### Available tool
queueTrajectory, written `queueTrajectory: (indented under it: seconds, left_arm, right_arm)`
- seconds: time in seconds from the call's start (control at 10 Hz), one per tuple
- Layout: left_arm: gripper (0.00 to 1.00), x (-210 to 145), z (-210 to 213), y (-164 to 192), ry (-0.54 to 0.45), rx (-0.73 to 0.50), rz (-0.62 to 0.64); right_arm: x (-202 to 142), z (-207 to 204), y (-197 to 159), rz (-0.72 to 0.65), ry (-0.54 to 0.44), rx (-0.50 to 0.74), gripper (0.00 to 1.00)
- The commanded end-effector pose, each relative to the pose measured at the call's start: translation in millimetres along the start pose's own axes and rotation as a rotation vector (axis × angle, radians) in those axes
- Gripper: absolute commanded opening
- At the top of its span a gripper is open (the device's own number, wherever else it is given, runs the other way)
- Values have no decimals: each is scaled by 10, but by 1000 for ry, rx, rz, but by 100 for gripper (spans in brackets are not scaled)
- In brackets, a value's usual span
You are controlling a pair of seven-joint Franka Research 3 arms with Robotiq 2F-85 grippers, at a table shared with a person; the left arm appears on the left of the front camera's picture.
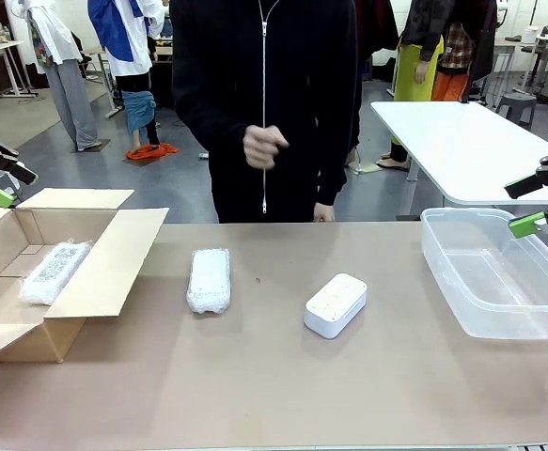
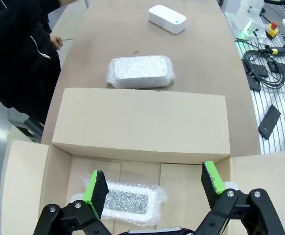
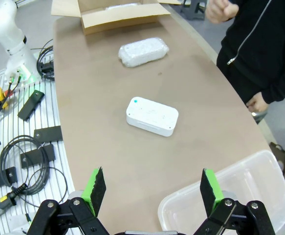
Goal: Separate and place wrapped and unwrapped clocks.
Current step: Pick up the Digital clock indicated by the person.
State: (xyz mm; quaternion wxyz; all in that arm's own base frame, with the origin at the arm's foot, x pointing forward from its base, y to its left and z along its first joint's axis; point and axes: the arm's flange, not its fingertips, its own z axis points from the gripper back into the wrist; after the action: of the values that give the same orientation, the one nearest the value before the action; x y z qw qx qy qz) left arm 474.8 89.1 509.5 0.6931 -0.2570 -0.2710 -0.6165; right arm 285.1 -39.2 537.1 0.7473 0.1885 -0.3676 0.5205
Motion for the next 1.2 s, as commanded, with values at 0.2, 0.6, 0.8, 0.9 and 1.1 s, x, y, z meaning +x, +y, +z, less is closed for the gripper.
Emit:
queueTrajectory:
  seconds: [0.2, 0.6, 0.8, 0.9, 1.1]
  left_arm:
    - [100, -6, 2, -11, 13, -6, 1]
    - [100, -6, 2, -11, 13, -6, 1]
    - [100, -6, 2, -11, 13, -6, 1]
    - [100, -6, 2, -11, 13, -6, 1]
    - [100, -6, 2, -11, 13, -6, 1]
  right_arm:
    - [21, -9, -27, 6, -34, 21, 100]
    - [21, -9, -27, 6, -34, 21, 100]
    - [21, -9, -27, 6, -34, 21, 100]
    - [21, -9, -27, 6, -34, 21, 100]
    - [21, -9, -27, 6, -34, 21, 100]
